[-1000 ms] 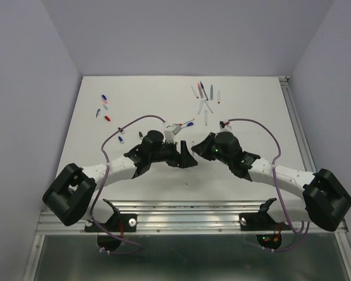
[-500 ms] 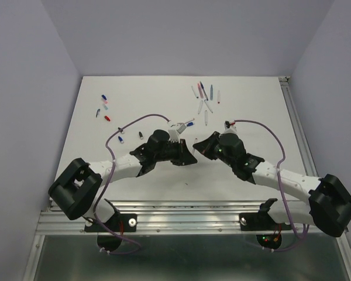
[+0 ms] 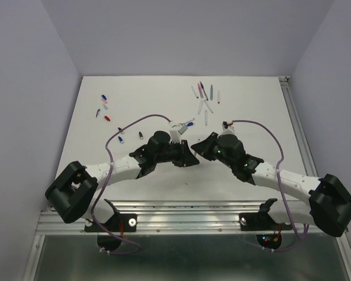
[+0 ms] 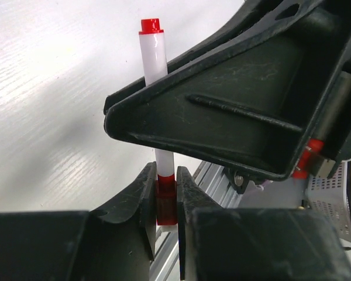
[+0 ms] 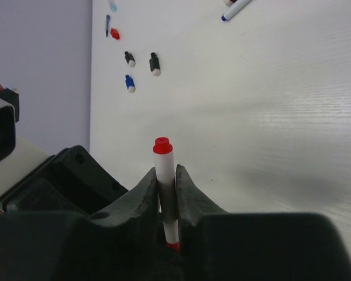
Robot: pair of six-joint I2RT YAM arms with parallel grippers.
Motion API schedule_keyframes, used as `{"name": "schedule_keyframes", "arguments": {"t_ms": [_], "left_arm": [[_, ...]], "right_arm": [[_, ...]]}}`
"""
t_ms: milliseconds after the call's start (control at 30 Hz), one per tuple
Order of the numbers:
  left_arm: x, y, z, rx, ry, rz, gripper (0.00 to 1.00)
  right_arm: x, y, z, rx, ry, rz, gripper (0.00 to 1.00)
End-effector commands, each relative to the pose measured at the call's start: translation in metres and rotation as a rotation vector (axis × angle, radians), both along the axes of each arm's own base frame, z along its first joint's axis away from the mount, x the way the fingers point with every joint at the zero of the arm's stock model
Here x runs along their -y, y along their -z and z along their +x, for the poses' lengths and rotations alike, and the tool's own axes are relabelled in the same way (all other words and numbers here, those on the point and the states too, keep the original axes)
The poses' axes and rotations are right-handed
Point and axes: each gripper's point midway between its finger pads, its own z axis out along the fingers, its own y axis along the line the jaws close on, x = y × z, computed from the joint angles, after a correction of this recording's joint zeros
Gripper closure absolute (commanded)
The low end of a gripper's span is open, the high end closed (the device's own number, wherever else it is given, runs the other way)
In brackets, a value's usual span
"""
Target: Open the pen caps
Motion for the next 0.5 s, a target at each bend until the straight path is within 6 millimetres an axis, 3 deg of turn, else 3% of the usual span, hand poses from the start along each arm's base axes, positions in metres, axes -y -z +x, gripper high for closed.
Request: {"name": "schedule_keyframes", "arguments": {"t_ms": [0, 33, 167, 200, 233, 300, 367, 433, 467], "left_arm": [[0.010, -0.033, 0.001, 0.063, 0.022, -0.090, 1.00], [0.011, -0.034, 0.000, 0.057, 0.031, -0.095, 1.00], [0.013, -0.031, -0.016, 0.005, 0.065, -0.106, 1.00], [0.011, -0.028, -0.022, -0.013, 0.068, -0.104, 1.00], [0.011, -0.027, -0.030, -0.038, 0.080, -0.108, 1.00], [0.007, -0.018, -0.053, -0.072, 0.109, -0.099, 1.00], [0.007, -0.016, -0.074, -0.102, 0.119, -0.104, 1.00], [0.001, -0.003, -0.085, -0.139, 0.080, -0.084, 1.00], [0.000, -0.003, -0.092, -0.144, 0.082, -0.089, 1.00]], "right_arm": [[-0.007, -0.007, 0.001, 0.054, -0.022, -0.008, 0.94], [-0.005, -0.007, 0.003, 0.060, -0.011, -0.012, 0.99], [0.020, -0.005, 0.031, 0.104, 0.165, -0.133, 0.99], [0.042, 0.005, 0.050, 0.109, 0.300, -0.230, 0.99], [0.048, -0.009, 0.064, 0.116, 0.361, -0.285, 0.99], [0.075, -0.002, 0.095, 0.091, 0.465, -0.401, 0.99], [0.087, -0.019, 0.127, 0.111, 0.513, -0.398, 0.99], [0.115, -0.009, 0.158, 0.082, 0.596, -0.454, 0.99], [0.117, -0.035, 0.177, 0.113, 0.630, -0.445, 0.99]]}}
